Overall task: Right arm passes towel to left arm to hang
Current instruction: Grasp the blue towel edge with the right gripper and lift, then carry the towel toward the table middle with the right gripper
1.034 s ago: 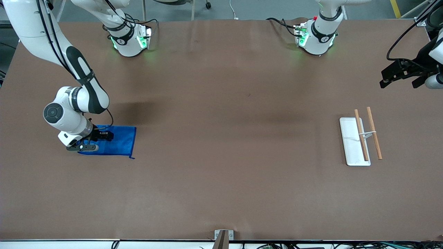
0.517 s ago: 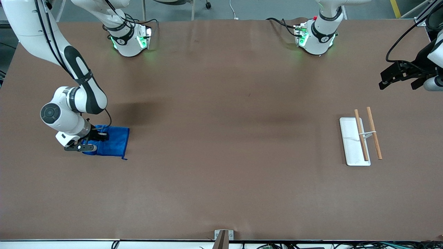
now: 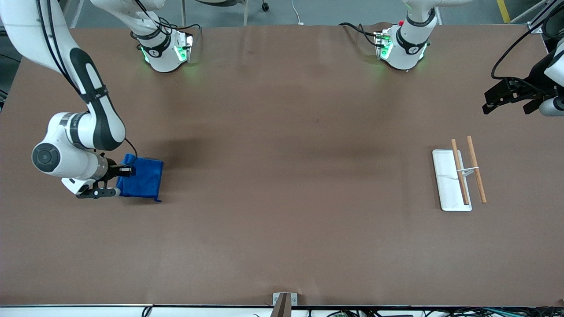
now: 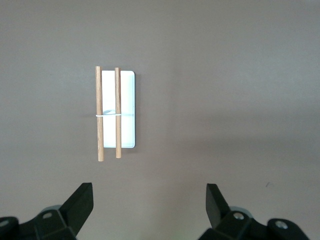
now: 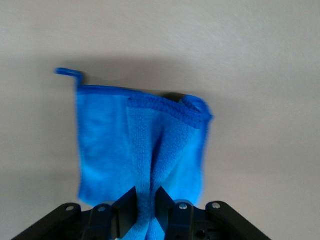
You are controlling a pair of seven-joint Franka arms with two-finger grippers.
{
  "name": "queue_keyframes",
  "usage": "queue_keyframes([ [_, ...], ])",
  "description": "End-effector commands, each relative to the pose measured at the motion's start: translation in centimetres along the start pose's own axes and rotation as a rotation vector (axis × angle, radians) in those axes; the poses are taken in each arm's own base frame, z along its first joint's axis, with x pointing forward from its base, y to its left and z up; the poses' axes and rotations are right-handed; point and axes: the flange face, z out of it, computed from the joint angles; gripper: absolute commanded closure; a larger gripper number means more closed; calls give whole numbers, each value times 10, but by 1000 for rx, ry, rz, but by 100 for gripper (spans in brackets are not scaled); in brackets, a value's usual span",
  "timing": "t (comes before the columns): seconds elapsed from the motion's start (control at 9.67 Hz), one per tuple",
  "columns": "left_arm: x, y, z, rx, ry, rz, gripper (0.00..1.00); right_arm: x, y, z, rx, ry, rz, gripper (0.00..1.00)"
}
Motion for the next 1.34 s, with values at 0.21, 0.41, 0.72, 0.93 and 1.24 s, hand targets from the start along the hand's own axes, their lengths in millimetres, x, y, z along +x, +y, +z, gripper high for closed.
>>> queue_keyframes([
  [0.21, 3, 0, 17, 21, -28, 14, 1, -4, -98, -53, 156, 37, -93, 100],
  [0.41, 8, 6, 12, 8, -20, 3, 1, -2, -161, -71, 347, 65, -95, 100],
  [0.72, 12, 15, 22, 10, -41, -11, 1, -5, -263, -107, 715, 101, -51, 100],
  [0.93, 16, 25, 27, 9, -52, 21, 1, -12, -329, -129, 921, 89, -36, 100],
  [1.24, 13, 28, 25, -41, -52, 41, 0, -28, -409, -171, 1188, 88, 23, 100],
])
